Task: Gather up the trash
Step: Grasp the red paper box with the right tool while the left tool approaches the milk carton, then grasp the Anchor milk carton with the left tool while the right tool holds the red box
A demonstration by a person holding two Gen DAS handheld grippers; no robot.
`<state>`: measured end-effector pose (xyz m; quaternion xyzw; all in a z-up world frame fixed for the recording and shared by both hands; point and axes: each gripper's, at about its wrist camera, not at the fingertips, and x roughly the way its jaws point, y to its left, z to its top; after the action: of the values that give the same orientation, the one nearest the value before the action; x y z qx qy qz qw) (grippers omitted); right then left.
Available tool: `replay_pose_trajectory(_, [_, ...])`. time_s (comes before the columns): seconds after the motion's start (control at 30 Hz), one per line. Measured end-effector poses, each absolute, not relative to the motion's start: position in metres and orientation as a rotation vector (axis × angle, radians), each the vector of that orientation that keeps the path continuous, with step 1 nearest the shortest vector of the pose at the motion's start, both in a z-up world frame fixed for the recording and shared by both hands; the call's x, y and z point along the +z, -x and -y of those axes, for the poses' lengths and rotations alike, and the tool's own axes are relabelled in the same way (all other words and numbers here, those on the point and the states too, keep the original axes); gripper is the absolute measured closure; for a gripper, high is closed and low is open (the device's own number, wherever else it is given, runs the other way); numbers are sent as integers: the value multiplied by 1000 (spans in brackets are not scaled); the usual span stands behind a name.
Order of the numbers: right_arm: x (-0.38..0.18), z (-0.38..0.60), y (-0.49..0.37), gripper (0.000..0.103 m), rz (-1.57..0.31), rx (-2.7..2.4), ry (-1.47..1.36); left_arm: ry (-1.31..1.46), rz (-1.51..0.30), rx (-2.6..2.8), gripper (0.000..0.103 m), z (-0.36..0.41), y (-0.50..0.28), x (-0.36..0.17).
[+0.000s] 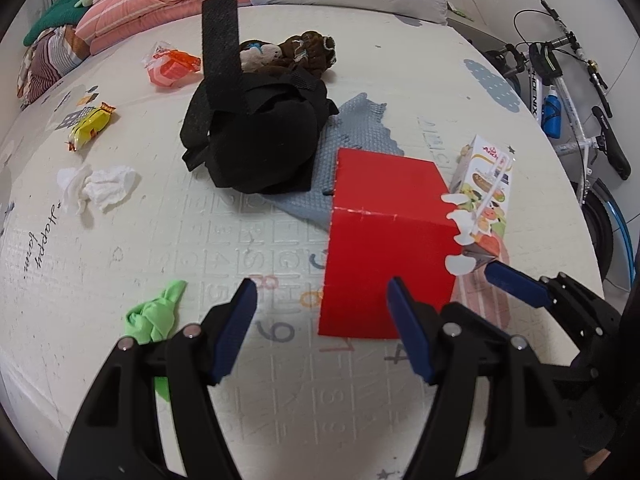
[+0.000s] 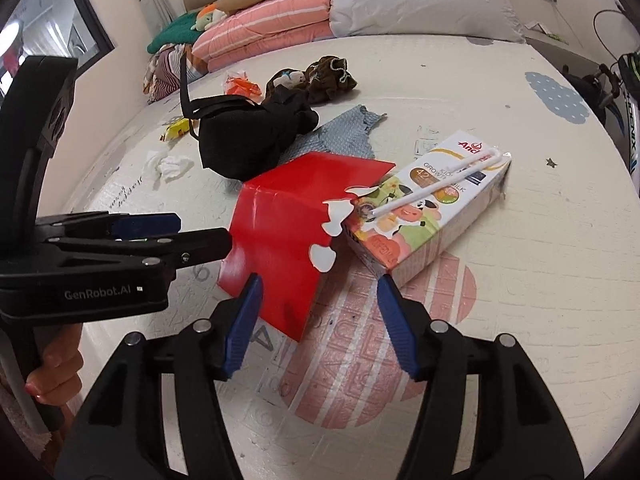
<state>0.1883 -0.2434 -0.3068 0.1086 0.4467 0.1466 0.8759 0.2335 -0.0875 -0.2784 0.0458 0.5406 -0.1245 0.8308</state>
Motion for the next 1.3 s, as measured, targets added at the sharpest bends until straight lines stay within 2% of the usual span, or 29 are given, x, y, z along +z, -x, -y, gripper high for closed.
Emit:
replay_pose_trajectory(0.37, [-318,224,-208,47,-940,384,-244,-81,-1115,-253,35,82,-236,-268])
replay_pose_trajectory(0.43, [-320,219,-212,54,-942,394,-237,-81,-1114,-250,35,81,-237,-268])
replay_pose_trajectory(0.5, [-320,215,-214,81,-937,407,-222,-80,-1115,-250,35,81,-238,-269])
replay_pose_trajectory(0.7, [-298,208,-205,95,-848,443,-183,-84,-1115,-255,35,81,-237,-270])
replay_pose_trajectory(0.97, [-274,214,-195,102,-785,406,-158,-63,-1062,-282,35,82,-228,-247])
replay_pose_trajectory(1.3, [-226,248,-157,102,-668,238,-125,-103,-936,-341,35,107,-198,-197])
